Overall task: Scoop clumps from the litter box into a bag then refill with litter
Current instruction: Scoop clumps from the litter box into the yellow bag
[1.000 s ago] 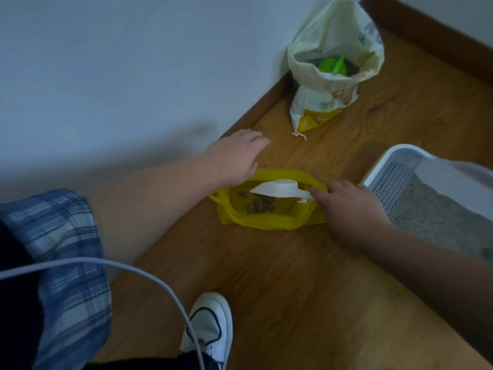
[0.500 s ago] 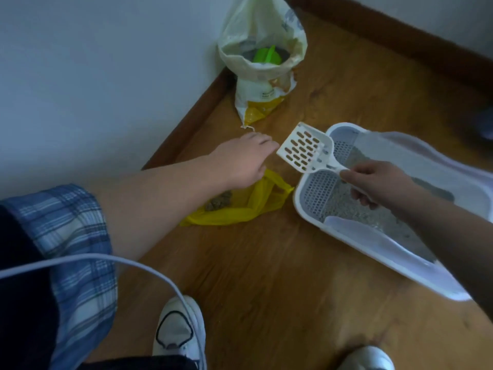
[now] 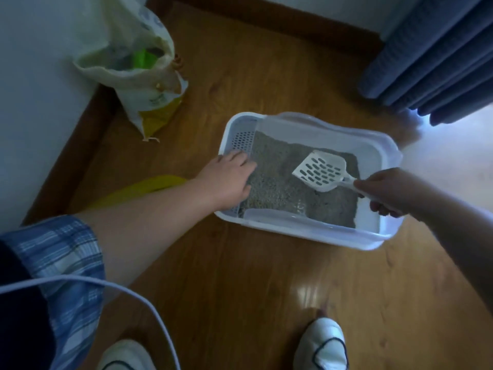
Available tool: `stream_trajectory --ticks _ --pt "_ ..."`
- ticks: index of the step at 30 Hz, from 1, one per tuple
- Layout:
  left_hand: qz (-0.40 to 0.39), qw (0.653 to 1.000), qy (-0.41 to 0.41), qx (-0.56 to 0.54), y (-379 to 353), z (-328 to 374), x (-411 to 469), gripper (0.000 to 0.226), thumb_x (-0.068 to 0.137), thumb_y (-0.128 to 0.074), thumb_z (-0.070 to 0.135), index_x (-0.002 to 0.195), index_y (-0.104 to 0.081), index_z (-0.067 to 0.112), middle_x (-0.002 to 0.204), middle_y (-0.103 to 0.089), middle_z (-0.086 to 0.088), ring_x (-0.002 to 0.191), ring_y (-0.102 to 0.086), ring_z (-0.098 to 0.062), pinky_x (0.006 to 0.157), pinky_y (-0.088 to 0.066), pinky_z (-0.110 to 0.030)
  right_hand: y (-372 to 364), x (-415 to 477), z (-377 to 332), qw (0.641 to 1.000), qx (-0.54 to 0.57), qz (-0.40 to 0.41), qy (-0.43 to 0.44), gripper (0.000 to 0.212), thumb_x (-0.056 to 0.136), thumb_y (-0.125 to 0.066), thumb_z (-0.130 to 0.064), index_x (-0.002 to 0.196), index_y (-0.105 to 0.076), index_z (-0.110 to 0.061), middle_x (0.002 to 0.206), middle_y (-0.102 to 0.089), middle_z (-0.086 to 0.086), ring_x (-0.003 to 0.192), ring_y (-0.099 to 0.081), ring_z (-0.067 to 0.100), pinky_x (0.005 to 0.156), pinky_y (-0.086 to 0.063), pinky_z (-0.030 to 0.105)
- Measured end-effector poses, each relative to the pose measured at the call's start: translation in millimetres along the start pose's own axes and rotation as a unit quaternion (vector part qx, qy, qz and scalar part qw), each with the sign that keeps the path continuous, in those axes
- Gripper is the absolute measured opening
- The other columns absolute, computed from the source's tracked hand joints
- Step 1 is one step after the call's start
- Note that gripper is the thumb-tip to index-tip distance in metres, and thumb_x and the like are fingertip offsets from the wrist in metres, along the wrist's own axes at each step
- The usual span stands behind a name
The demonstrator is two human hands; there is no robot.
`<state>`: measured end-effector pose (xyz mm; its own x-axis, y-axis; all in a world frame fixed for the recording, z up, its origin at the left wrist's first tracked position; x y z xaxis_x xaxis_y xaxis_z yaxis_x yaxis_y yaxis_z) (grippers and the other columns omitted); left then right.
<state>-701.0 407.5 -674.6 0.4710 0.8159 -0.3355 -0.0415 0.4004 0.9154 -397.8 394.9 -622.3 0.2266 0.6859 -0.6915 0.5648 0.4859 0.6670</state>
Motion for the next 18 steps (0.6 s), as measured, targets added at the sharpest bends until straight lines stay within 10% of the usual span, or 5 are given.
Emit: stream_trajectory --ticks 10,18 --pt "-0.039 0.997 0.06 0.014 -19 -11 18 0.067 0.098 -0.045 0.038 0.157 -0.016 0.024 0.166 -0.006 -0.005 0.152 -0.003 -0.029 0.121 -0.016 -0.052 -34 2 41 0.938 0.3 -0.114 -0.133 0.025 0.098 -0.058 -0.031 0.111 -0.059 -0.011 0.096 -0.064 0.018 0.057 -0.067 0.014 0.046 -0.05 0.019" --pt "-0.029 0.998 0.048 0.017 -17 -14 18 0.068 0.097 -0.046 0.036 0.157 -0.017 0.022 0.167 -0.006 -0.007 0.152 -0.004 -0.029 0.12 -0.015 -0.052 -48 -15 60 0.852 0.445 -0.083 -0.261 0.032 0.101 -0.051 -0.009 0.131 -0.047 0.002 0.084 -0.06 0.019 0.048 -0.067 0.019 0.035 -0.048 0.02"
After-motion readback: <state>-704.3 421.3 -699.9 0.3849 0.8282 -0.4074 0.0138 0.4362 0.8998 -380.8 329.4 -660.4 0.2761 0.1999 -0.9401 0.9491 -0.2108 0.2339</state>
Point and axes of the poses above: each hand's wrist, its own x-axis towards the middle knuckle, its own y-axis out of the back of the hand, z = x × y, the point moved 8 cm from there along x, towards the middle knuckle
